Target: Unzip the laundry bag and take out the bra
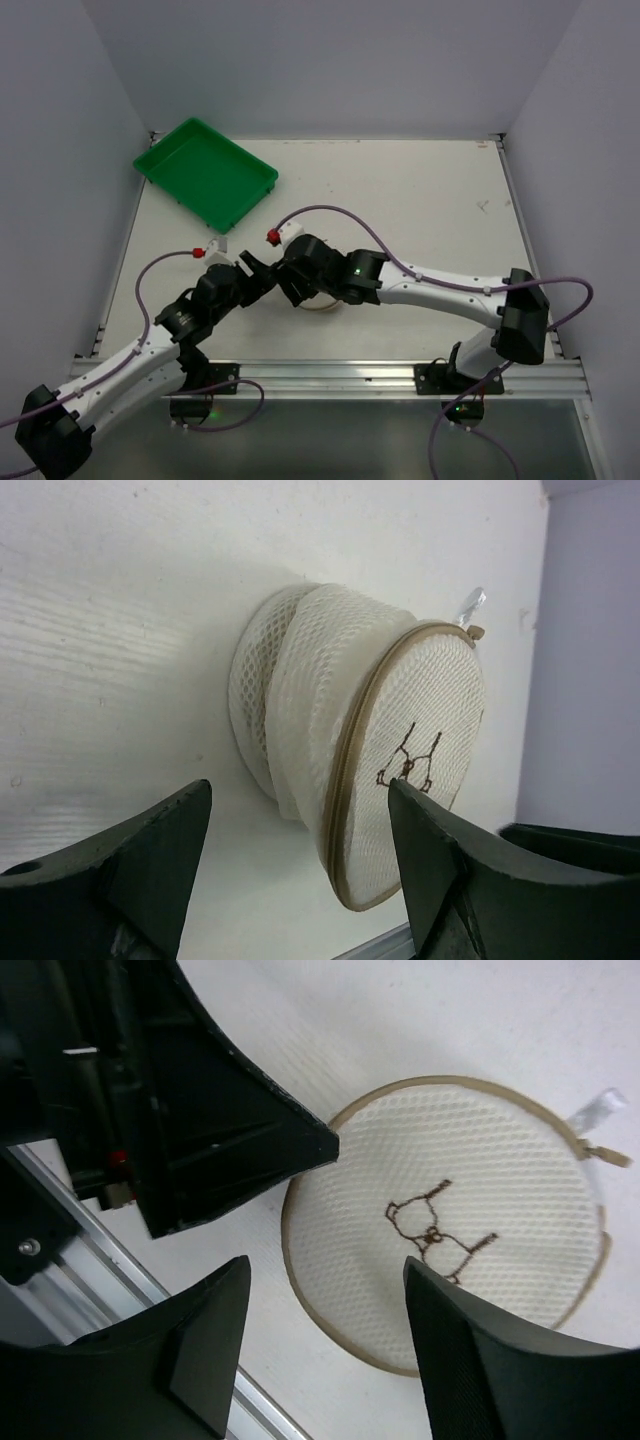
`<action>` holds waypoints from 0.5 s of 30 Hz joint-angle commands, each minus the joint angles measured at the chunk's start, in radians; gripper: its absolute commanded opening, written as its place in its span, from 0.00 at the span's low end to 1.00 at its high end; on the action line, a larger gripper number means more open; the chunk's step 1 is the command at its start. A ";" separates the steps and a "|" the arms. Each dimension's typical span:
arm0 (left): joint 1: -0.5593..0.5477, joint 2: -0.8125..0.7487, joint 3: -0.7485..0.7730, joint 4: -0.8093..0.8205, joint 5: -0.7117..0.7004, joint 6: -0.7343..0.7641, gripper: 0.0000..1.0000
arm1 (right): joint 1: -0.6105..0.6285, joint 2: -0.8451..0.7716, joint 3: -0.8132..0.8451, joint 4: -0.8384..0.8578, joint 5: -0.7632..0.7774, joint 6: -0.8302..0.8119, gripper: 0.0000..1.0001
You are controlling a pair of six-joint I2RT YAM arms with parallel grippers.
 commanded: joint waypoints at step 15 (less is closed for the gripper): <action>0.074 0.518 0.618 -0.041 0.140 0.800 0.72 | -0.289 -0.579 -0.533 0.201 -0.177 0.466 0.72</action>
